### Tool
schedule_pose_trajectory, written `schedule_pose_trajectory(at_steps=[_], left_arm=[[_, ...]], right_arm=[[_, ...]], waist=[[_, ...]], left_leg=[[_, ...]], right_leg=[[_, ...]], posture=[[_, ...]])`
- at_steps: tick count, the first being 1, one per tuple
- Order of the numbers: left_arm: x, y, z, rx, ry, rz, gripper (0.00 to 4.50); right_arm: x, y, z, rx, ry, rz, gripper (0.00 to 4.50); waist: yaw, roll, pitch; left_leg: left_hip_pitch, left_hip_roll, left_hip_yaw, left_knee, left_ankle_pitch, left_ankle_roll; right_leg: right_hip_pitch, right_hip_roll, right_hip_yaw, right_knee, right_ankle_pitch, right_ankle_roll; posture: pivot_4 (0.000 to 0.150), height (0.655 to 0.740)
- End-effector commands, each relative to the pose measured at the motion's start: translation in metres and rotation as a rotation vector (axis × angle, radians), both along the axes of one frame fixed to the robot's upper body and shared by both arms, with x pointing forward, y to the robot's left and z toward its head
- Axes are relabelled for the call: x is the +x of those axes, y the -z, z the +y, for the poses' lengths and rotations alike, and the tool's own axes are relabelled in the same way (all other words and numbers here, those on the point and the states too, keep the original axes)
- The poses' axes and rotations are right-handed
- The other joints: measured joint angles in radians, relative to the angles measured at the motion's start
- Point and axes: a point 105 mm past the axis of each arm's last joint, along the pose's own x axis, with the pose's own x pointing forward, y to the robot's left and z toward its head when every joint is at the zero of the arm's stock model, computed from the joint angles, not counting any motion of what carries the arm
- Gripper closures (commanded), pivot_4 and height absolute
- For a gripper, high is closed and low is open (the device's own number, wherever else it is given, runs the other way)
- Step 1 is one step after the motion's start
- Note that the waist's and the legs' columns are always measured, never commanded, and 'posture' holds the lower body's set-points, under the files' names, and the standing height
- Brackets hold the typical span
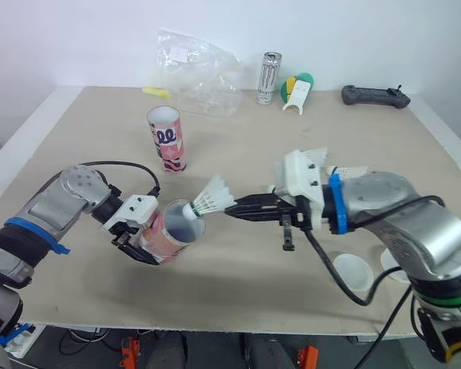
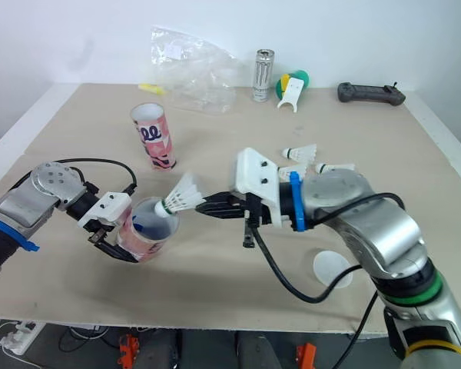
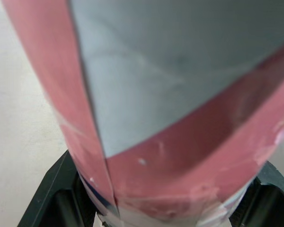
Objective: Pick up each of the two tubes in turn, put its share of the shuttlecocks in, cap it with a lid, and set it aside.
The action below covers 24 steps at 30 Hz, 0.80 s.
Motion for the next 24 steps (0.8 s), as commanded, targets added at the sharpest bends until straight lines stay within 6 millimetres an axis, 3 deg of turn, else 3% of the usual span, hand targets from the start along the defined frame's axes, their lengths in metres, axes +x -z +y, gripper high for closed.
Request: schedule_pose_trajectory(at_steps=[1,4,10,13,15,21,24], left_arm=[[-0.002,0.006,0.003,0.03,-0.01,0.018,1.69],[-0.002,0.005,0.003,0.027,-0.012,0.018,1.69],[-0.004,0.004,0.003,0.027,-0.015,0.023,1.69],[-0.006,0.004,0.004,0.028,-0.015,0.026,1.69],[-0.008,0.005,0.005,0.025,-0.018,0.029,1.69],[-0.011,0.007,0.007,0.028,-0.025,0.038,1.69],[-0.012,0.008,0.007,0.029,-0.023,0.04,1.69]], right_arm=[[-0.006,-0.002,0.007,-0.047,-0.085,-0.046,4.43],[-0.007,0.001,0.01,-0.084,-0.128,-0.029,3.5],[-0.009,-0.017,0.006,0.008,-0.116,0.019,0.68],[-0.006,-0.025,-0.014,0.093,-0.02,0.059,0.68],[0.004,-0.019,-0.042,0.147,0.146,0.066,0.68],[0.031,0.029,-0.134,0.199,0.673,0.083,0.68],[0.038,0.044,-0.158,0.234,0.788,0.111,0.68]], waist=[[0.003,0.0,0.0],[0.002,0.0,0.0],[0.002,0.0,0.0],[0.003,0.0,0.0],[0.007,-0.002,-0.001],[0.016,-0.002,-0.002],[0.013,-0.002,-0.002]], left_leg=[[0.0,0.0,0.0,0.0,0.0,0.0],[0.0,0.0,0.0,0.0,0.0,0.0],[0.0,0.0,0.0,0.0,0.0,0.0],[-0.001,0.0,-0.001,0.0,0.0,0.0],[-0.001,0.0,-0.001,0.0,0.0,0.0],[-0.002,0.001,0.0,-0.001,-0.002,0.003],[0.0,0.001,0.0,-0.001,-0.002,0.003]], right_leg=[[0.0,0.0,0.0,0.0,0.0,0.0],[0.0,0.0,-0.001,0.0,0.0,0.0],[0.0,0.0,-0.001,0.001,0.0,0.0],[0.0,0.0,-0.001,0.001,0.0,0.0],[0.0,0.0,-0.001,0.0,-0.001,-0.001],[-0.001,0.0,-0.004,0.001,-0.003,-0.004],[0.0,0.001,-0.003,0.001,-0.003,-0.002]], posture=[[0.15,0.74],[0.15,0.74],[0.15,0.74],[0.15,0.74],[0.15,0.74],[0.15,0.74],[0.15,0.74]])
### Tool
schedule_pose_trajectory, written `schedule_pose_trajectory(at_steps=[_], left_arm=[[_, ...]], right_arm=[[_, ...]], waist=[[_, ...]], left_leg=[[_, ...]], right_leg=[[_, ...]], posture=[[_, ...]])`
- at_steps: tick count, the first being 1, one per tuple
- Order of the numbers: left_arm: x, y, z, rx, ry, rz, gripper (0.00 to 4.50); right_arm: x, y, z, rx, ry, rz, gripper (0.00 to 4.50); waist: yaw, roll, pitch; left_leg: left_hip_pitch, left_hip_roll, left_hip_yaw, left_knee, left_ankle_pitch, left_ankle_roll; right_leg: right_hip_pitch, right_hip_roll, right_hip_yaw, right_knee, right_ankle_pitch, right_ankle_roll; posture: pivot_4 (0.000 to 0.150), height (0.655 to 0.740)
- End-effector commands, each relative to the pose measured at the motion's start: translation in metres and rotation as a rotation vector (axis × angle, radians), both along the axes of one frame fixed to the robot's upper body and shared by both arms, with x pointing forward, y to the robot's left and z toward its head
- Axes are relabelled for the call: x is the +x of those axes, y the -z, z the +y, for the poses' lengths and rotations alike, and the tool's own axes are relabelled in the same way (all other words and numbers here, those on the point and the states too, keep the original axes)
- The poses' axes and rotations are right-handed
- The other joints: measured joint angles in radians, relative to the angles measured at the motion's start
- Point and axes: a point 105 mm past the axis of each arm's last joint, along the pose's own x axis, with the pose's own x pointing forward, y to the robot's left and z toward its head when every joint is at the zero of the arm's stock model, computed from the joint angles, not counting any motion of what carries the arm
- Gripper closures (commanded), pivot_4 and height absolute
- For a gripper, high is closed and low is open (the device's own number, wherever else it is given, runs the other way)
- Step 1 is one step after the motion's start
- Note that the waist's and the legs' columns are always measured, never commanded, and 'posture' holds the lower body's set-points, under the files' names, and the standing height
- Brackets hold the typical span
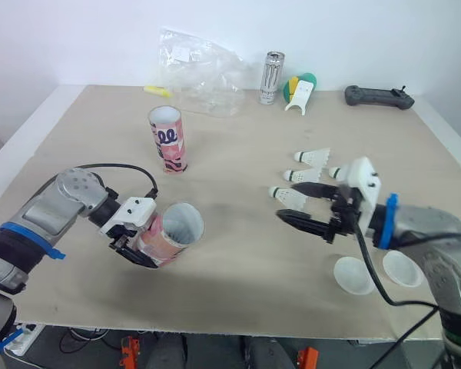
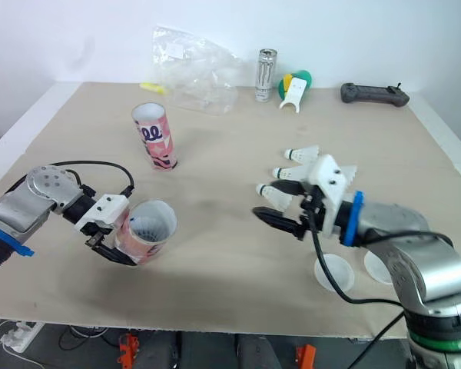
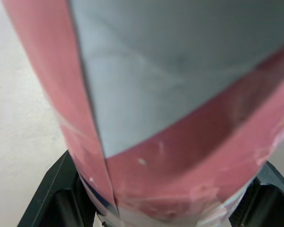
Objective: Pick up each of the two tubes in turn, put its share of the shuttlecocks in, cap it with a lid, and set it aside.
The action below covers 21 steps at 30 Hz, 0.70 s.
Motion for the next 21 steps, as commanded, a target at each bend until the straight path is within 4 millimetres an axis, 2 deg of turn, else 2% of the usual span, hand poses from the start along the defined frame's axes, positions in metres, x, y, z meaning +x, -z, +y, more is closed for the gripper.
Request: schedule_pose_trajectory(at_steps=[1,3,10,16,21], left_arm=[[-0.005,0.007,0.004,0.037,0.006,0.029,1.69],[-0.005,0.007,0.004,0.035,0.007,0.026,1.69],[-0.005,0.008,0.003,0.031,0.005,0.025,1.69],[-0.005,0.008,0.004,0.025,-0.002,0.026,1.69],[-0.005,0.009,0.006,0.025,-0.009,0.025,1.69]], right_arm=[[0.012,-0.007,-0.023,0.039,0.12,-0.071,0.68],[0.017,-0.003,-0.022,0.052,0.12,-0.061,0.68],[0.038,0.032,-0.012,0.042,0.1,0.046,0.68],[0.046,0.037,-0.004,0.055,0.084,0.065,0.68],[0.053,0.04,0.016,0.097,0.013,0.09,0.68]], waist=[[-0.005,0.0,0.0],[-0.01,0.0,0.0],[-0.018,0.0,0.0],[-0.019,0.001,0.001],[-0.021,0.001,0.001]], left_leg=[[0.0,0.0,0.0,0.0,0.0,0.0],[0.0,0.0,0.001,0.001,0.0,0.0],[0.0,0.0,0.001,0.002,0.001,0.001],[0.0,0.0,0.001,0.0,0.001,0.001],[0.0,0.0,0.001,0.0,0.001,0.001]], right_leg=[[0.0,0.0,0.0,0.0,0.001,0.0],[0.0,0.0,0.001,0.0,0.002,0.001],[0.001,0.0,0.001,0.0,0.003,0.001],[0.001,0.0,0.001,0.0,0.001,0.001],[0.001,0.0,0.001,0.0,0.002,0.001]], posture=[[0.15,0.74],[0.15,0.74],[0.15,0.74],[0.15,0.74],[0.15,0.74]])
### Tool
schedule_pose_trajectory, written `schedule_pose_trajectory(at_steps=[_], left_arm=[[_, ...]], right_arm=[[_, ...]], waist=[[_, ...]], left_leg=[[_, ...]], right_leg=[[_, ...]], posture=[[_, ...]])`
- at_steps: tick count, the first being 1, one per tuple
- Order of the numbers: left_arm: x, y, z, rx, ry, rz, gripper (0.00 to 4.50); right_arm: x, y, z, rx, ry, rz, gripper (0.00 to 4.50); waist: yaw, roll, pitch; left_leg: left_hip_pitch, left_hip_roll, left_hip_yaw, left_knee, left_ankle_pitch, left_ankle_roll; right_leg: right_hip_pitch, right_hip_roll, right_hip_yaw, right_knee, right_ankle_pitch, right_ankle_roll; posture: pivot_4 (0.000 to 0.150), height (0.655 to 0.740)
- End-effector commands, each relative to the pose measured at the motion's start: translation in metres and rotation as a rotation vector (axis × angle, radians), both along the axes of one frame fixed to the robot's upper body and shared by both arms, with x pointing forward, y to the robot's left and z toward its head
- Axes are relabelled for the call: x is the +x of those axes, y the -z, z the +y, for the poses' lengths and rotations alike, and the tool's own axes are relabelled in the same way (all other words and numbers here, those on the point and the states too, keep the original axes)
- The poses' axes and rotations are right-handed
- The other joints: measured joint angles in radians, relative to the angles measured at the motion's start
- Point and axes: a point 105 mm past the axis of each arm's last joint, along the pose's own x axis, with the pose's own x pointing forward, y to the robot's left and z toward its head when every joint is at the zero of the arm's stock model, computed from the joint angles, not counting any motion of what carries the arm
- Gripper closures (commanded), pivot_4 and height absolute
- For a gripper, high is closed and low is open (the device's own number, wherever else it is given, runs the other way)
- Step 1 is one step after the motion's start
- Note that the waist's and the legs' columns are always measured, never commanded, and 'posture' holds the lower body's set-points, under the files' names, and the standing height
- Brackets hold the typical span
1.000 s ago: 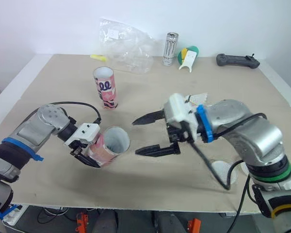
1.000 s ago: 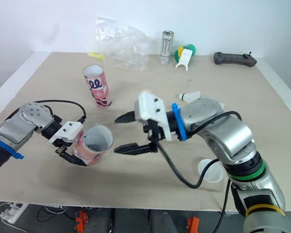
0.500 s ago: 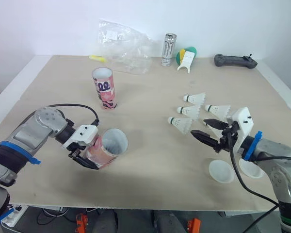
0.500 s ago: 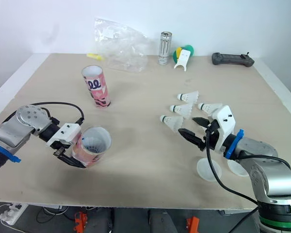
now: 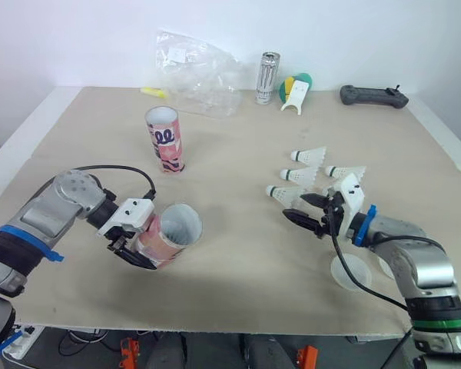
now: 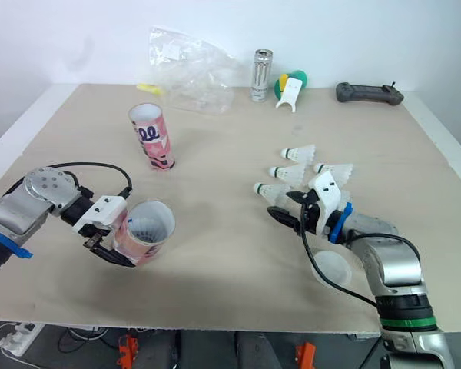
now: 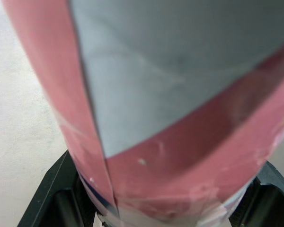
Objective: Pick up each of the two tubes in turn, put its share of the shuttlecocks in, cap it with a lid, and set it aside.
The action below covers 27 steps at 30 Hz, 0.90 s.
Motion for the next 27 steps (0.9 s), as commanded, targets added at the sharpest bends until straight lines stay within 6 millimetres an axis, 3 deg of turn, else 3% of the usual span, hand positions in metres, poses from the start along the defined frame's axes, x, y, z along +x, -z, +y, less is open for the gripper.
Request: schedule_pose_trajectory(at_steps=[1,3,6,12,17,23,27], left_arm=[[-0.003,0.009,0.004,0.03,-0.005,0.02,1.69],[-0.003,0.009,0.005,0.03,-0.006,0.019,1.69],[-0.003,0.01,0.006,0.027,-0.009,0.02,1.69],[-0.003,0.014,0.009,0.028,-0.013,0.019,1.69],[-0.003,0.015,0.009,0.025,-0.009,0.018,1.69],[-0.002,0.014,0.006,0.024,-0.002,0.015,1.69],[0.0,0.013,0.005,0.027,0.002,0.011,1.69]], right_arm=[[0.005,-0.007,0.015,0.019,-0.055,-0.029,0.68],[0.008,-0.008,0.02,0.021,-0.062,-0.032,0.68],[0.012,-0.007,0.021,0.012,-0.059,-0.035,1.52],[-0.001,-0.012,0.017,0.012,-0.099,-0.046,4.46],[-0.021,-0.03,0.031,-0.008,-0.198,-0.096,4.46],[-0.073,-0.092,0.094,-0.069,-0.576,-0.283,4.46],[-0.098,-0.112,0.123,-0.181,-0.812,-0.377,4.46]], waist=[[-0.001,0.0,0.0],[-0.001,0.0,0.0],[0.0,0.0,0.0],[0.0,0.0,0.0],[0.0,0.001,0.0],[-0.002,0.004,0.0],[-0.001,0.004,0.0]], left_leg=[[0.0,0.0,0.0,0.0,0.0,0.0],[0.0,0.0,0.0,0.0,0.0,0.0],[0.0,0.0,0.0,0.0,0.0,0.0],[0.0,0.0,0.0,0.0,0.0,0.0],[0.0,0.0,0.0,0.0,0.0,0.0],[0.001,0.0,0.0,0.0,0.0,0.0],[0.001,0.001,0.0,0.0,0.001,0.0]], right_leg=[[0.0,0.0,0.0,0.0,0.0,0.0],[0.0,0.0,0.0,0.0,0.0,0.0],[0.0,0.0,0.0,0.0,0.0,0.0],[0.0,0.0,0.0,0.0,0.0,0.0],[0.0,0.0,0.0,0.0,0.0,0.0],[0.0,0.0,0.0,0.0,0.001,0.0],[0.0,0.0,0.0,0.0,0.0,-0.002]], posture=[[0.15,0.74],[0.15,0.74],[0.15,0.74],[0.15,0.74],[0.15,0.74],[0.15,0.74],[0.15,0.74]])
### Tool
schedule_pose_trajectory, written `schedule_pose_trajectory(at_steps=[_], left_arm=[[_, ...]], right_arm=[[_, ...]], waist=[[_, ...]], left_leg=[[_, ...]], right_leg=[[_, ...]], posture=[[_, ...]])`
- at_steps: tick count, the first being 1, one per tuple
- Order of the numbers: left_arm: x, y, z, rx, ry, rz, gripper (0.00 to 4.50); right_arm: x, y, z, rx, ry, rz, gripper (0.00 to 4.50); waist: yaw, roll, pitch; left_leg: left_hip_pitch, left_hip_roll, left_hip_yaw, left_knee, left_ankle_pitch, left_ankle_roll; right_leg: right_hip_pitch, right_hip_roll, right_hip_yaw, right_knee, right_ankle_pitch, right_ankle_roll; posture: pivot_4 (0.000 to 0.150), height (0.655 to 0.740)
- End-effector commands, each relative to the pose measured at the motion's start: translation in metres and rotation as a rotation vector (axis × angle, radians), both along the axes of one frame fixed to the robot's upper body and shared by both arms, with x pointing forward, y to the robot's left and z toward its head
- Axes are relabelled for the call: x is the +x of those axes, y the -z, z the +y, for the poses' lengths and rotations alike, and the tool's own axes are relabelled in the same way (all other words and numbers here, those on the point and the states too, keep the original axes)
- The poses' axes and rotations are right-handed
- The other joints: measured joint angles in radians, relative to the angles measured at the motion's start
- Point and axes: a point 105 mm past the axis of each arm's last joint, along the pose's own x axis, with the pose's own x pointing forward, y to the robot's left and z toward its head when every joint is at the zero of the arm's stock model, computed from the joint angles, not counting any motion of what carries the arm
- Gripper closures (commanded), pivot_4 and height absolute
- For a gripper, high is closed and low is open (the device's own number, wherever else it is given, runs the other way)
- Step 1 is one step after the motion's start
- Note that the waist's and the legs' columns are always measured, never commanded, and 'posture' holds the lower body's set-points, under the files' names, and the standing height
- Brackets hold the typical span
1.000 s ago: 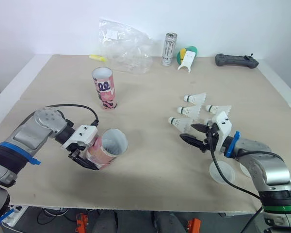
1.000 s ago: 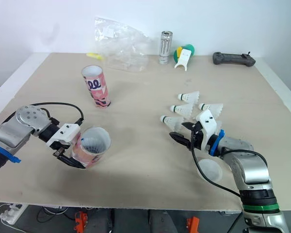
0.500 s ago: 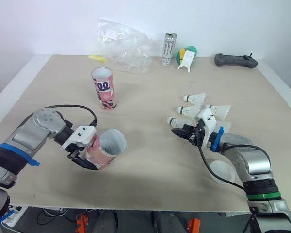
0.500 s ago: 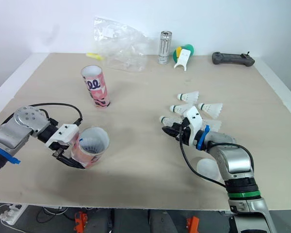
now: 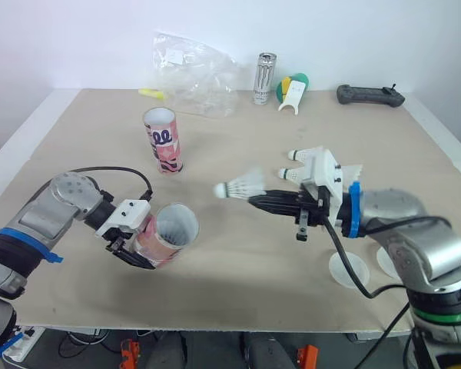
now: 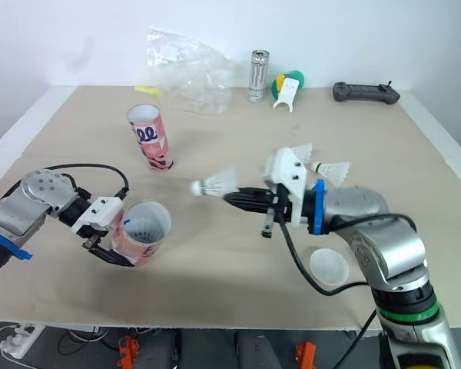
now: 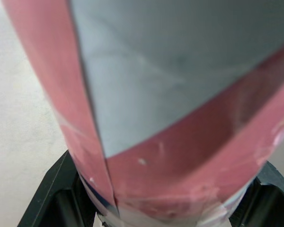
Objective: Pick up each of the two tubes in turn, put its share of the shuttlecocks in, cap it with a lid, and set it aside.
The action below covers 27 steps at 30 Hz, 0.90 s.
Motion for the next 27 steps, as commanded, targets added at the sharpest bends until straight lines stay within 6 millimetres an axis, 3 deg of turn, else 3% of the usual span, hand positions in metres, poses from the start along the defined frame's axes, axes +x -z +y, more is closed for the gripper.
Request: schedule_pose_trajectory(at_steps=[1,9,12,15,19,22,23,27], left_arm=[[-0.001,0.011,0.002,0.047,-0.002,0.024,1.69],[-0.001,0.008,0.001,0.039,-0.007,0.023,1.69],[-0.001,0.007,0.0,0.038,-0.008,0.024,1.69],[-0.001,0.006,-0.002,0.034,-0.01,0.028,1.69],[-0.002,0.006,-0.002,0.036,-0.01,0.03,1.69],[-0.002,0.005,-0.003,0.037,-0.008,0.032,1.69],[-0.002,0.005,-0.003,0.038,-0.007,0.03,1.69],[-0.003,0.003,-0.004,0.044,0.002,0.024,1.69]], right_arm=[[-0.018,-0.006,0.013,-0.077,-0.136,-0.06,4.46],[0.005,0.004,0.027,-0.203,-0.144,-0.117,4.46],[0.001,0.003,0.034,-0.2,-0.208,-0.107,4.46],[-0.009,-0.002,0.039,-0.188,-0.28,-0.074,3.59],[-0.018,-0.005,0.038,-0.181,-0.337,-0.04,1.65],[-0.02,-0.019,0.036,-0.099,-0.325,-0.013,0.38],[-0.018,-0.023,0.033,-0.075,-0.304,0.001,0.11],[0.002,-0.025,0.001,-0.046,-0.091,0.001,0.11]], waist=[[0.003,-0.001,-0.001],[0.005,-0.001,0.0],[0.003,0.0,0.0],[0.005,0.0,0.0],[0.006,0.0,0.0],[0.006,0.0,0.0],[0.005,0.0,0.0],[0.009,-0.001,0.0]], left_leg=[[0.0,0.0,0.0,0.0,0.0,0.0],[-0.001,0.0,0.0,0.0,0.0,0.0],[-0.001,0.0,0.0,0.0,0.0,0.0],[-0.001,0.0,0.0,0.0,0.0,0.0],[-0.002,0.0,0.0,0.0,0.0,0.0],[-0.001,0.0,0.0,0.0,0.0,0.0],[-0.001,0.0,0.0,0.0,0.0,0.0],[-0.002,0.0,0.0,0.0,0.0,0.0]], right_leg=[[0.0,0.0,0.0,0.0,0.0,-0.001],[-0.001,0.0,-0.001,0.0,0.0,0.0],[-0.001,0.0,-0.001,0.0,0.0,0.0],[-0.001,0.0,-0.001,0.0,0.001,0.001],[-0.001,0.0,-0.001,0.0,0.0,0.001],[-0.001,0.0,-0.001,0.0,0.0,0.001],[-0.001,0.0,-0.001,0.0,0.0,0.001],[-0.001,0.0,-0.001,0.0,0.0,0.001]], posture=[[0.15,0.74],[0.15,0.74],[0.15,0.74],[0.15,0.74],[0.15,0.74],[0.15,0.74],[0.15,0.74],[0.15,0.74]])
